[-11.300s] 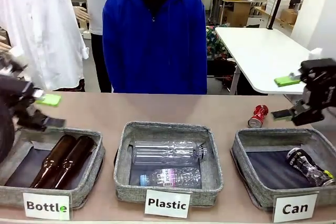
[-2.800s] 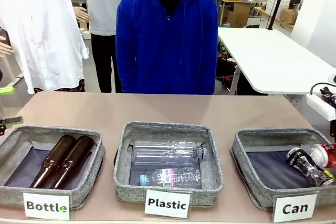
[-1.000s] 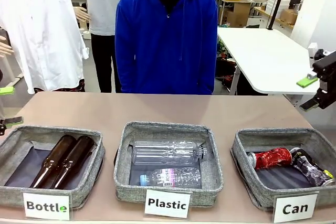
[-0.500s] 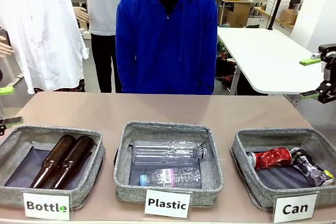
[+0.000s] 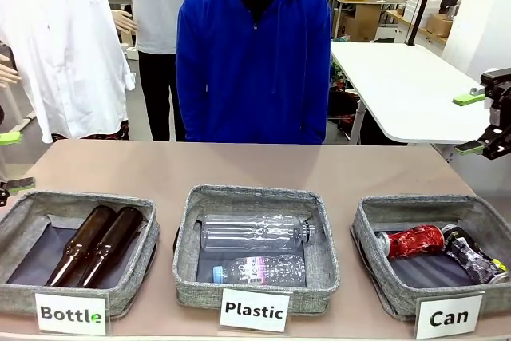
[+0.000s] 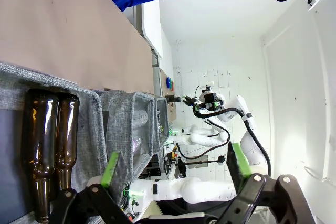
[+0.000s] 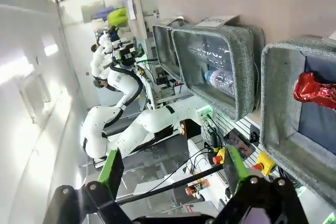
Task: Sort the can waste into the basket.
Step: Pick up the can waste from the table and place it in the right Fabric basket.
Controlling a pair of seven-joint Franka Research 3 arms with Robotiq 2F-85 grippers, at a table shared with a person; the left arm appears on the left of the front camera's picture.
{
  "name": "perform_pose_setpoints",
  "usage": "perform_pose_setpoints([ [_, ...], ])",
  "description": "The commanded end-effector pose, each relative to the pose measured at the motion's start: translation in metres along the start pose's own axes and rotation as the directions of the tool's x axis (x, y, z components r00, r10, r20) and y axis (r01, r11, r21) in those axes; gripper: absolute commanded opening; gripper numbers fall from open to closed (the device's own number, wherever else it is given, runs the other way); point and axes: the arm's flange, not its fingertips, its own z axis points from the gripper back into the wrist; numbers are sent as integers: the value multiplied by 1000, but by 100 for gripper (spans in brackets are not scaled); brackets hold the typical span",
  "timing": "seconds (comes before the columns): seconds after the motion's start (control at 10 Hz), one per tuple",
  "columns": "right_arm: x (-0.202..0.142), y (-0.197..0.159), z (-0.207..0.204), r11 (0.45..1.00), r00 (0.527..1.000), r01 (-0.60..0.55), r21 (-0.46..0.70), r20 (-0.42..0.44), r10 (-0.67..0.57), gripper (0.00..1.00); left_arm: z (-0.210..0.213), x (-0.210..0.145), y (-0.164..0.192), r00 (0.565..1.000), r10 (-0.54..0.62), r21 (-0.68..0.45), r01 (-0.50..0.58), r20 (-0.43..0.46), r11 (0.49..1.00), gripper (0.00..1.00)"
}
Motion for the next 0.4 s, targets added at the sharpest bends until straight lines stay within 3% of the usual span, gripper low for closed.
perform_pose_setpoints([
  [0.0,-1,1,5,1000,1000,-19,-2,-12,19,100,0,-1,-4,1000,6,-5,-6,-6,1000,100],
  [0.3,-1,1,5,1000,1000,-19,-2,-12,19,100,0,-1,-4,1000,6,-5,-6,-6,1000,100],
])
